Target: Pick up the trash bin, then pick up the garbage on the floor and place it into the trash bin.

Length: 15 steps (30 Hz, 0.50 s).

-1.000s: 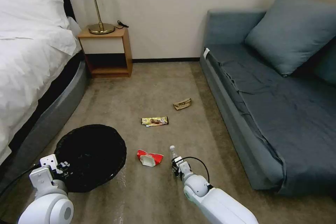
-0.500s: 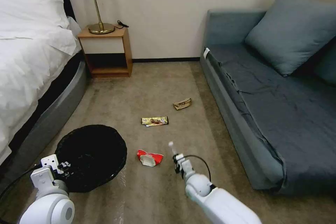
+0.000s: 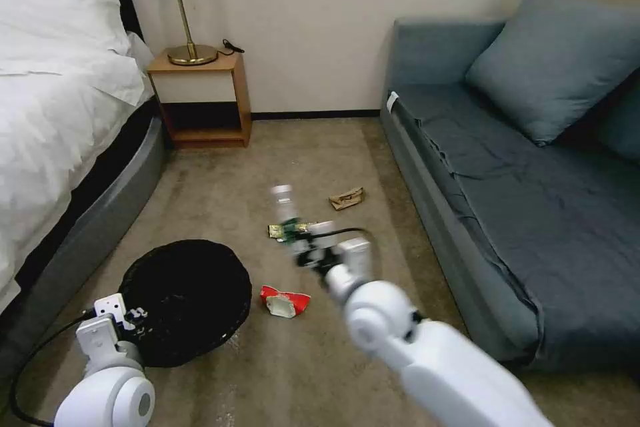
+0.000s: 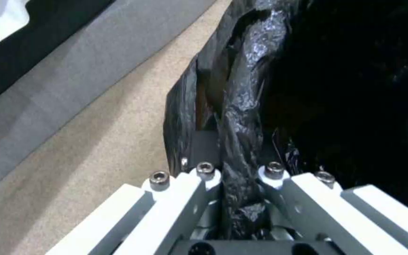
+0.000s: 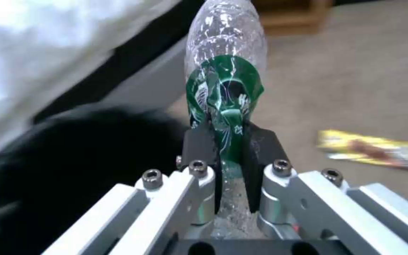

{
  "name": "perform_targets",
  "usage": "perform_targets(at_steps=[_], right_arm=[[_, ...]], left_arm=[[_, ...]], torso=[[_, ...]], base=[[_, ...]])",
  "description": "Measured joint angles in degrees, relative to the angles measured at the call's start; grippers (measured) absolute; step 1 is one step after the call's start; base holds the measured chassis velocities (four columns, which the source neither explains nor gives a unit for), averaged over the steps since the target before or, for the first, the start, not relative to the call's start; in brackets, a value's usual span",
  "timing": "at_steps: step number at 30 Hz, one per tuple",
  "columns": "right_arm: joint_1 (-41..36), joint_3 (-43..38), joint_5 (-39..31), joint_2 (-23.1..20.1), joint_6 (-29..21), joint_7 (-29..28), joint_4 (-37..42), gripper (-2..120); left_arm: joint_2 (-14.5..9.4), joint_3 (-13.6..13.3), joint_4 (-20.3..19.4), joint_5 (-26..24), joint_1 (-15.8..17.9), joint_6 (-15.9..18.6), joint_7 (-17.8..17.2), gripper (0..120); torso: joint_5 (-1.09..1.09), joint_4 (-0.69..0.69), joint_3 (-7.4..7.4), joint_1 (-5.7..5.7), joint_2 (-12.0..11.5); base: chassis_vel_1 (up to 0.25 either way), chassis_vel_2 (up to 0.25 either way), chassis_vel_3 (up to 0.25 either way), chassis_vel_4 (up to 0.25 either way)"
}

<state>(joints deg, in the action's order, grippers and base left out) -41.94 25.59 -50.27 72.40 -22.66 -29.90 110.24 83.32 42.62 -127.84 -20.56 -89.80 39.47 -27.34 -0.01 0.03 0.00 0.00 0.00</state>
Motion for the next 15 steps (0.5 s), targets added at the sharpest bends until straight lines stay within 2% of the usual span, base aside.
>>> perform_targets(at_steps=[13, 15], right_arm=[[3.5, 8.3, -2.8, 2.0, 0.2, -1.7, -1.7, 8], [3.3, 11.5, -2.7, 2.7, 0.2, -1.9, -2.5, 8]], left_arm=[[0.6, -0.1, -0.4, 0.4, -0.1, 0.0, 0.0, 3], [0.8, -0.1, -0.5, 0.5, -0.1, 0.0, 0.0, 3]], torso=[[-0.01, -0.04, 0.00, 0.00, 0.0], [0.00, -0.03, 0.00, 0.00, 0.0]], base=[[0.000, 0.000, 0.000, 0.000], [0.000, 0.000, 0.000, 0.000]])
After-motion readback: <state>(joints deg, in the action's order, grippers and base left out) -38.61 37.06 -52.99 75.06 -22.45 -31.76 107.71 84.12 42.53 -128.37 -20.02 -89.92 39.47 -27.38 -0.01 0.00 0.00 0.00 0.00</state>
